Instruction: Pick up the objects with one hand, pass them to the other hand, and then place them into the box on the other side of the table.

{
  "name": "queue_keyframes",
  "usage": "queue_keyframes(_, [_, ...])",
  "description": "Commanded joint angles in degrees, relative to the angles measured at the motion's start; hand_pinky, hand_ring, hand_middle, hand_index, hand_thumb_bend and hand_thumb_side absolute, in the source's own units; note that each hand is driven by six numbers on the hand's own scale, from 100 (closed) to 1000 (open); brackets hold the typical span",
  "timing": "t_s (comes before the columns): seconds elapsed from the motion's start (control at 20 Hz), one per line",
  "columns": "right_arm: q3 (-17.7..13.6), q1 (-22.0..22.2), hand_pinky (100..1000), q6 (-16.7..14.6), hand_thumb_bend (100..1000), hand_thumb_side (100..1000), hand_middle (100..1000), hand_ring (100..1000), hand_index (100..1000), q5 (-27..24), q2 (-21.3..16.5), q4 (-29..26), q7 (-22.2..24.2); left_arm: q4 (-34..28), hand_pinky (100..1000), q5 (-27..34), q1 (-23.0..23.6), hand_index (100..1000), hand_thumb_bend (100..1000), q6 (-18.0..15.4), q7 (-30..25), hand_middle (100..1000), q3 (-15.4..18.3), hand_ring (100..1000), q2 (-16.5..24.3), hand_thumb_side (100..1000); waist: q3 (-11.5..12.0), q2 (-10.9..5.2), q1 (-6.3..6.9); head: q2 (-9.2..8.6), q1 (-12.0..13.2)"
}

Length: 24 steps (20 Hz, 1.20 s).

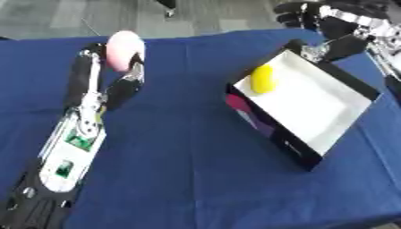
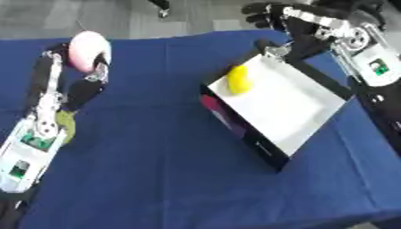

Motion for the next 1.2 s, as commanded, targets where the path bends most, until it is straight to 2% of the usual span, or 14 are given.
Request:
queue_keyframes(0.05, [-0.14, -1.4, 1000, -0.47, 100, 201, 1000, 1000, 1000, 1.32, -0.66, 0.15, 0.93, -0.21, 779, -0.19, -0.79, 628, 100, -0.96, 0.29, 627, -0.26, 744, -0.58, 473, 0.08, -0.96, -0.86, -0.14, -0.4])
queue_keyframes(0.5, [0.73, -2.4, 1000, -1.0, 100, 199, 1000, 1000, 1000, 3.49, 1.0, 0.93, 2.57, 1.69, 780, -1.09, -0.85, 627, 100, -3.06, -0.43, 626, -1.46, 743, -2.59, 471, 0.76, -0.54, -0.92, -0.14, -1.37])
queue_keyframes(0.8, [1.45, -3.17, 1000, -1.53, 100, 192, 1000, 1000, 1000, 3.55, 1.21, 0.4, 2.52, 3.33, 780, -1.61, -1.61, 627, 100, -5.88, -3.08, 628, -2.48, 744, -3.9, 466, 1.58, -0.43, -0.79, -0.14, -2.5])
queue_keyframes(1.2, [1.99, -3.81, 1000, -3.29, 100, 126, 1000, 1000, 1000, 3.73, 1.37, -1.19, 3.06, 6.25, 782, -3.6, -2.73, 626, 100, -8.14, -4.45, 629, -2.5, 744, -5.96, 444, 3.44, -0.43, -0.9, -0.14, -4.35])
